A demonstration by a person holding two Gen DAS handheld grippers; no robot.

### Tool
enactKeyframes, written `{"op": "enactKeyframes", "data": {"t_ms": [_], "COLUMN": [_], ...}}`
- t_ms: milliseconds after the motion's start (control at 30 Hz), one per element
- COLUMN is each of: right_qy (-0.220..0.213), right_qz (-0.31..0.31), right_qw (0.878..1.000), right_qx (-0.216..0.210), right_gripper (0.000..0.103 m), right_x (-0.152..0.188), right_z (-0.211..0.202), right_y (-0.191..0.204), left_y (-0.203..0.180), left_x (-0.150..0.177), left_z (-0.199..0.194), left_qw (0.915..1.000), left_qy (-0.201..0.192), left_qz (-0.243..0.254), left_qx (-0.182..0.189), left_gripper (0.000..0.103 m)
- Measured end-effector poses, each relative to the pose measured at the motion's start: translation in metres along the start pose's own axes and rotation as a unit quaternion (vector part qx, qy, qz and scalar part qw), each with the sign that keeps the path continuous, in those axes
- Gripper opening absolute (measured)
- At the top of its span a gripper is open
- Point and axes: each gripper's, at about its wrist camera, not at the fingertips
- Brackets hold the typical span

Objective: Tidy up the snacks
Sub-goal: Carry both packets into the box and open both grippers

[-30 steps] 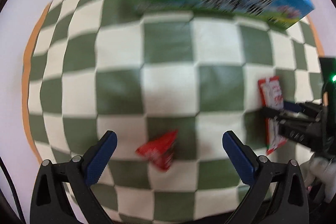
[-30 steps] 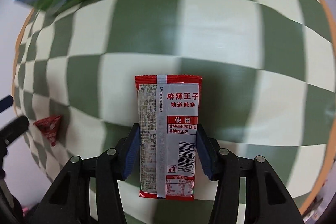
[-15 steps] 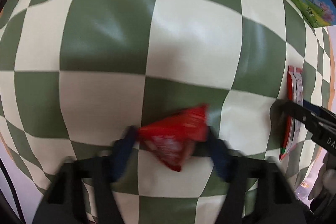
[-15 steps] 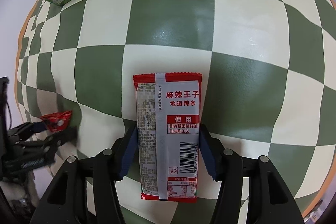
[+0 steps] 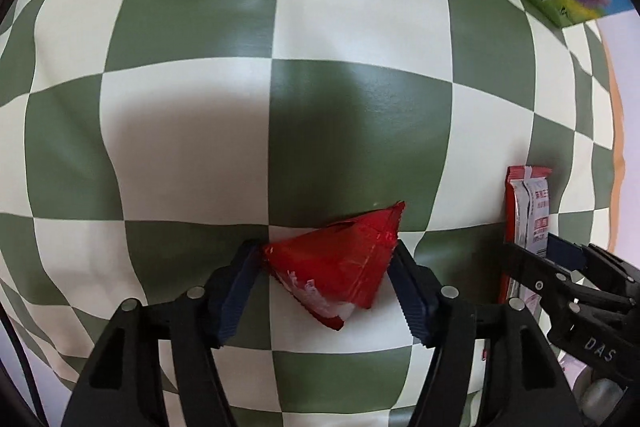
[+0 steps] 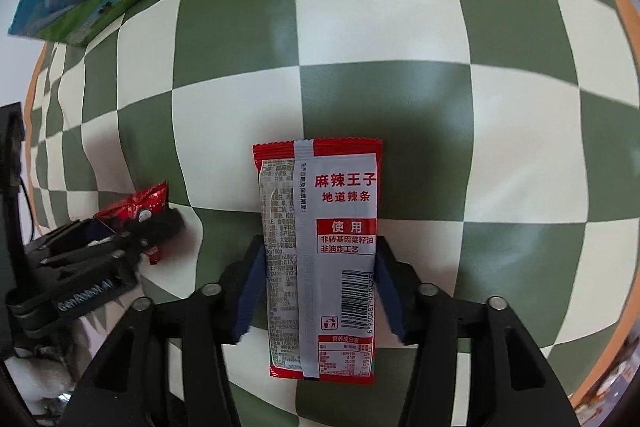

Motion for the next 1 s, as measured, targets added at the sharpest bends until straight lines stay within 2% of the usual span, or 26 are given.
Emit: {"op": "enactKeyframes", "data": {"t_ms": [67, 100, 133, 233, 300, 333, 367, 567, 600, 667, 700, 733, 833, 933, 1000], "right_qy": [0.009, 0.011, 0.010, -0.005, -0.012, -0.018, -0.022, -0.065, -0.072, -0.091, -0.104, -0.113, -0.144, -0.172, -0.189], "right_qz": [-0.005, -0.006, -0.008, -0.016, -0.021, -0.019, -0.016, -0.015, -0.017, -0.024, -0.031, -0.037, -0.055, -0.070, -0.084], "right_qw": [1.000, 1.000, 1.000, 0.999, 0.999, 0.999, 0.999, 0.998, 0.997, 0.994, 0.992, 0.991, 0.984, 0.978, 0.974], "right_qx": [0.008, 0.011, 0.015, 0.033, 0.035, 0.030, 0.024, -0.019, -0.027, -0.051, -0.059, -0.066, -0.086, -0.099, -0.088], "right_gripper": [0.063, 0.064, 0.063, 0.053, 0.049, 0.048, 0.048, 0.047, 0.047, 0.047, 0.047, 0.047, 0.047, 0.047, 0.047], "right_x": [-0.004, -0.006, -0.007, -0.006, -0.008, -0.008, -0.007, -0.005, -0.004, -0.008, -0.011, -0.013, -0.037, -0.064, -0.089], "right_z": [0.003, 0.005, 0.006, 0.004, 0.001, -0.002, -0.005, -0.050, -0.060, -0.087, -0.102, -0.116, -0.157, -0.185, -0.201], "right_y": [0.000, 0.001, 0.002, 0.004, 0.015, 0.015, 0.017, 0.022, 0.026, 0.035, 0.041, 0.048, 0.079, 0.102, 0.111], "left_y": [-0.003, -0.007, -0.009, -0.013, -0.013, -0.013, -0.023, -0.023, -0.018, -0.010, -0.004, 0.005, 0.008, 0.016, 0.018], "left_x": [0.002, 0.000, 0.001, 0.004, -0.001, -0.001, -0.017, -0.012, -0.018, -0.050, -0.047, -0.071, -0.099, -0.132, -0.157], "left_z": [0.000, 0.001, 0.000, -0.001, -0.005, -0.008, -0.017, -0.077, -0.093, -0.118, -0.127, -0.144, -0.182, -0.212, -0.218], "left_qw": [1.0000, 1.0000, 0.9999, 1.0000, 1.0000, 1.0000, 0.9999, 0.9975, 0.9964, 0.9934, 0.9920, 0.9900, 0.9856, 0.9834, 0.9832], "left_qy": [-0.002, -0.004, -0.004, 0.003, 0.004, 0.004, 0.003, -0.044, -0.055, -0.080, -0.091, -0.101, -0.119, -0.142, -0.149], "left_qz": [0.001, 0.003, 0.005, 0.004, 0.001, -0.001, -0.002, -0.002, -0.001, 0.000, 0.003, 0.005, 0.008, 0.010, 0.008], "left_qx": [0.000, -0.004, -0.011, -0.008, 0.002, 0.006, 0.012, 0.056, 0.065, 0.081, 0.088, 0.099, 0.120, 0.112, 0.106], "left_gripper": [0.062, 0.051, 0.050, 0.049, 0.049, 0.049, 0.049, 0.049, 0.049, 0.049, 0.049, 0.049, 0.049, 0.049, 0.049]}}
Point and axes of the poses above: each gripper's, at about its wrist camera, not at the fingertips, and z roughly the way its jaws point, y to its left, x to its underside, and after that the axes turned 10 degrees about -x, right-handed
